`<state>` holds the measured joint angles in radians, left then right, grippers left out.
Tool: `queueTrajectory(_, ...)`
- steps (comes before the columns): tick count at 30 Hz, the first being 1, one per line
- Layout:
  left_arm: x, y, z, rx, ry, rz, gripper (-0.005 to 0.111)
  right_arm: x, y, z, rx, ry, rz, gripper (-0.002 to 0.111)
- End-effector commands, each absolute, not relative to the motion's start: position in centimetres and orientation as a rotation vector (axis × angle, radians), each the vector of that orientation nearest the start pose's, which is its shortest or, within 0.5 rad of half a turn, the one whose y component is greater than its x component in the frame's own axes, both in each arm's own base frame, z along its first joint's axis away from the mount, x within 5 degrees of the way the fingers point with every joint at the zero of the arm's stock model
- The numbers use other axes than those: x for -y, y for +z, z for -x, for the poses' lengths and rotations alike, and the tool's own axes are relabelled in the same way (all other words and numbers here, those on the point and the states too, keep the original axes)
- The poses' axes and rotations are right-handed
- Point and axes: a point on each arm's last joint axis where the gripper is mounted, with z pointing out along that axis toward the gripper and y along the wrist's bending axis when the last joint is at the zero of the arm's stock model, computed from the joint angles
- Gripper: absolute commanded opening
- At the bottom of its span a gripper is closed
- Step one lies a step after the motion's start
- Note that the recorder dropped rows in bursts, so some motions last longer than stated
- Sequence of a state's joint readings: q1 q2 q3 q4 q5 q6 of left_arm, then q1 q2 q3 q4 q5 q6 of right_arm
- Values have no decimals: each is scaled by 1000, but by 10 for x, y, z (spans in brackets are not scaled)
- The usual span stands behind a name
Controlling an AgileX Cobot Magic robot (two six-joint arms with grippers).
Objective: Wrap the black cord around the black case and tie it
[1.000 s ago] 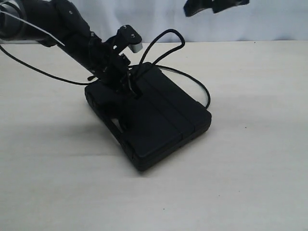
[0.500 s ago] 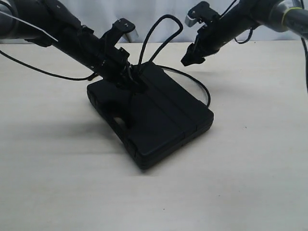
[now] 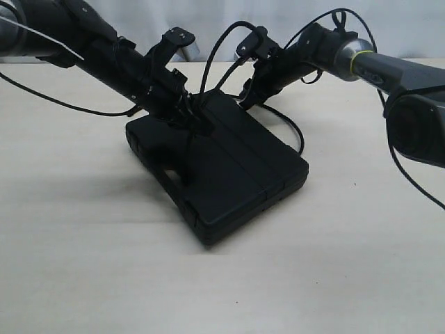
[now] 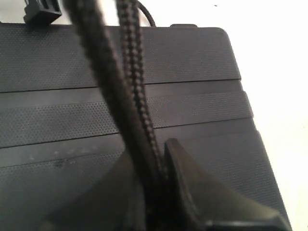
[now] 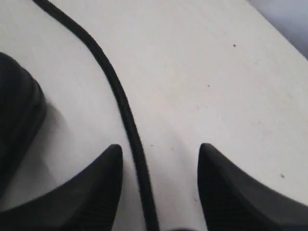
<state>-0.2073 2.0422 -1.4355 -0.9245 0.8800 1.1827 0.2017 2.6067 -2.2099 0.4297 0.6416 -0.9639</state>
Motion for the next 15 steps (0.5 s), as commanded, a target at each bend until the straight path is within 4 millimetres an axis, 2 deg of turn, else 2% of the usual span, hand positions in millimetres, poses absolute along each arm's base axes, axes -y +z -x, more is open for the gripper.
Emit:
queueTrajectory(1, 142, 192, -401, -2311, -817, -987, 0, -130, 94, -542, -2272, 107, 1129, 45)
queueTrajectory(2, 142, 192, -401, -2312, -819, -988, 0, -130, 93, -541, -2280, 114, 1136, 42)
queueTrajectory(4, 142, 192, -401, -2313, -819, -985, 0, -130, 92, -539, -2300, 132, 1146, 27)
queueTrajectory(6, 142, 192, -400, -2314, -826, -989, 0, -128, 92, -537, -2338, 158, 1117, 6)
queueTrajectory(10, 142, 192, -399, -2316, -841, -998, 0, -114, 105, -535, -2410, 223, 1060, 4)
queueTrajectory(15, 142, 192, -399, -2316, -841, -998, 0, -67, 160, -525, -2433, 435, 996, 4)
